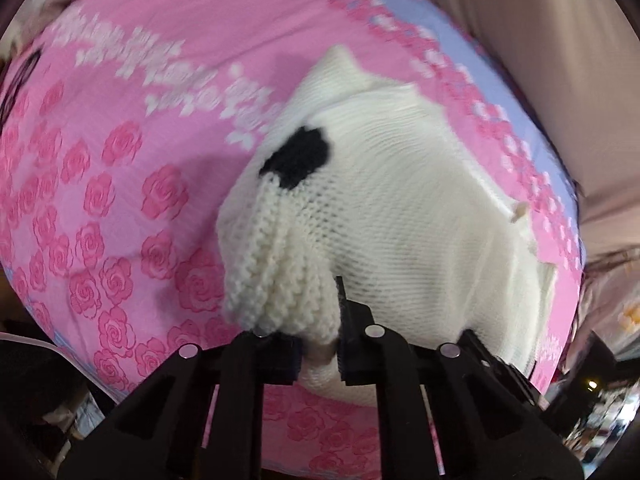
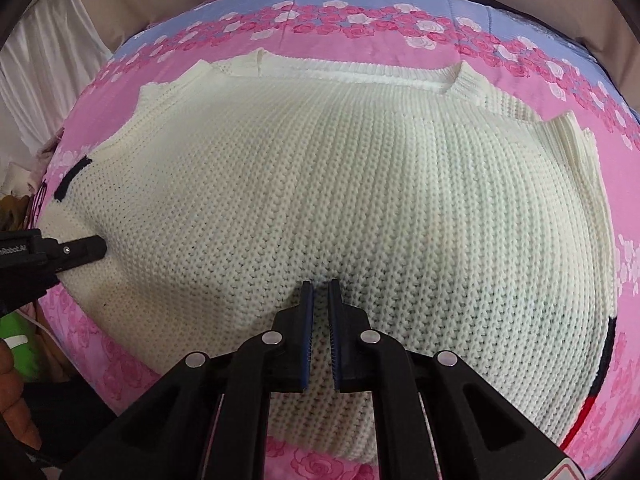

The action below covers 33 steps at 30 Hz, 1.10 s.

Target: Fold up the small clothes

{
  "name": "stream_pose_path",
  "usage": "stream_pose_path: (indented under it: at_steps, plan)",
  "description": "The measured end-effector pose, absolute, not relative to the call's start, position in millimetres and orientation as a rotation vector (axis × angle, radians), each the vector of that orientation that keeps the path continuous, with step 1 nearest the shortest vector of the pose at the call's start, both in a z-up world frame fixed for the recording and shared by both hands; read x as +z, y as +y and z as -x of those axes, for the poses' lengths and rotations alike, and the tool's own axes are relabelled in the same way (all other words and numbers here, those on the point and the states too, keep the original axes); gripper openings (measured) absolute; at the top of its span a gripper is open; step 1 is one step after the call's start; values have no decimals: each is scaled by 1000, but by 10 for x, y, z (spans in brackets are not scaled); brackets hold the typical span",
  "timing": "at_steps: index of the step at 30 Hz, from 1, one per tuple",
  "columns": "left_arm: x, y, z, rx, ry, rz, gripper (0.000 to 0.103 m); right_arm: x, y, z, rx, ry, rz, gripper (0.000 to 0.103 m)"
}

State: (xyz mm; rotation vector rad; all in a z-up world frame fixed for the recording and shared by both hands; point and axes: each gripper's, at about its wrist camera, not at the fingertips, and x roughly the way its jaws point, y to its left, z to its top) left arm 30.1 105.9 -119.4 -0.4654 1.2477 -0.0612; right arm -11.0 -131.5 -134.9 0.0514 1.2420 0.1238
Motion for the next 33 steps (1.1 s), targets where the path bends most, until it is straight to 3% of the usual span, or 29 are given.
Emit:
stream_pose_path:
  at_steps: [9, 13, 17, 20, 21, 22, 24, 28, 33]
  plan:
    - [-355, -172, -159, -379, 1055, 156, 10, -1042, -1968, 608, 111, 1167, -288, 11]
    - [-403, -1017, -28, -555, 1047, -12, 11, -922, -2561, 1136, -8, 1144, -348, 12]
    - [-820, -1442, 100, -606, 1133, -142, 17, -874, -3028, 1454, -119, 1130, -422, 16]
    - [-944, -1346, 168, -589, 1192, -135, 28, -793, -3173, 1506, -141, 1101, -467, 21]
    - [-924, -1255, 197, -578, 1185, -137, 41, -755, -3184, 1490, -132, 1087, -476, 26]
    - [-906, -1147, 224, -571, 1177, -140, 54, -701, -3175, 1459, -113, 1071, -486, 37]
    - [-858, -915, 246, -539, 1161, -143, 64, -587, -3077, 1374, -66, 1033, -506, 54]
    - [-923, -459, 236, -435, 1183, -166, 66, -397, -2810, 1100, 21, 989, -471, 69]
    - [-1028, -75, 204, -309, 1212, -111, 66, -517, -2617, 629, 101, 1062, -513, 72]
